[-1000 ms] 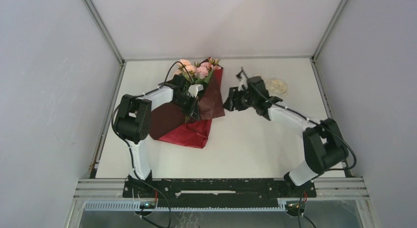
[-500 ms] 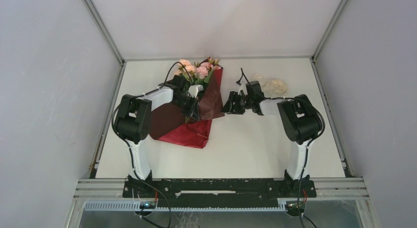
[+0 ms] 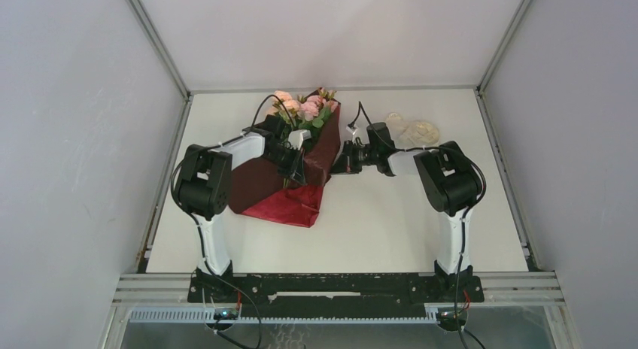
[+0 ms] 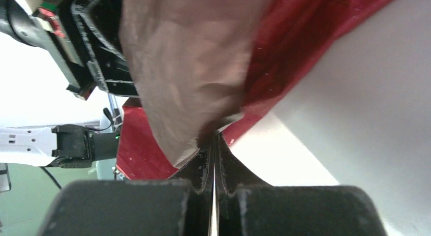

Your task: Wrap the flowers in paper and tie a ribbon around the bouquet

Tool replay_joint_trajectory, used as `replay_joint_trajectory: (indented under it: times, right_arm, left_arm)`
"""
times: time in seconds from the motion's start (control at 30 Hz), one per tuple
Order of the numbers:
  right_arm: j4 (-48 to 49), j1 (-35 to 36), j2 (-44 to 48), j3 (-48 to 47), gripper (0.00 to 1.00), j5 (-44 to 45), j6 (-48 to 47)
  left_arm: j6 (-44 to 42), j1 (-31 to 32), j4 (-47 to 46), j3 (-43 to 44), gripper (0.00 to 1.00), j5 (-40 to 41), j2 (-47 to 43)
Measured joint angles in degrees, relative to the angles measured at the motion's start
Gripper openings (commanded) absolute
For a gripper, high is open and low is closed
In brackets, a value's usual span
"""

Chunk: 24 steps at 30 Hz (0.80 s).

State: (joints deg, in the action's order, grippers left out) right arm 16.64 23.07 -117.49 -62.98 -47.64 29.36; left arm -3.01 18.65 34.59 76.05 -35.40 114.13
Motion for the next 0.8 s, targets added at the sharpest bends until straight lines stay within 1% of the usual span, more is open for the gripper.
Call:
replay_joint_trajectory:
  times: [0.13,0.2,0.27,0.3,0.33,0.4,0.43,0.53,0.63,0.8]
  right_arm:
    - [1.33,0.79,1.01,-0.17,0.0,-1.03,1.25]
    - [2.23,1.07,1.7,-0.2,0.0,-1.14,1.99]
    - [3.02,1.18,2.36,-0.2,0.0,-1.16,2.64]
    - [3.41,1.27,2.69,-0.2,0.0,-1.14,3.04]
    - [3.87,1.38,3.08,-0.2,0.0,-1.09,3.43]
    - [4.74,1.73,3.56,-0.2,0.0,-0.87,4.04]
    - [5.57,2.12,3.72,-0.2,0.0,-0.52,4.46]
    - [6.67,3.67,3.45,-1.22,0.0,0.31,5.75]
    - [7.67,5.55,1.51,-4.94,0.0,1.03,7.02]
    - [9.46,7.93,-2.14,-11.23,0.0,2.27,9.64]
  left_arm:
    - [-0.07,0.0,0.04,0.0,0.11,-0.2,0.0]
    - [-0.22,0.0,0.11,0.0,0.18,-0.33,0.0]
    - [-0.42,0.0,0.31,0.0,0.33,-0.42,0.0]
    - [-0.52,0.0,0.42,0.0,0.45,-0.42,0.0]
    - [-0.74,0.0,0.63,0.0,0.52,-0.48,0.0]
    - [-1.22,-0.09,1.14,0.02,0.63,-0.63,0.0]
    - [-1.62,-0.11,1.53,0.02,0.66,-0.76,0.0]
    - [-3.02,-0.59,3.1,0.02,0.74,-0.98,-0.5]
    - [-4.94,-1.11,4.59,0.02,0.82,-0.81,-2.14]
    - [-10.97,-3.1,7.52,0.02,0.92,-0.61,-8.76]
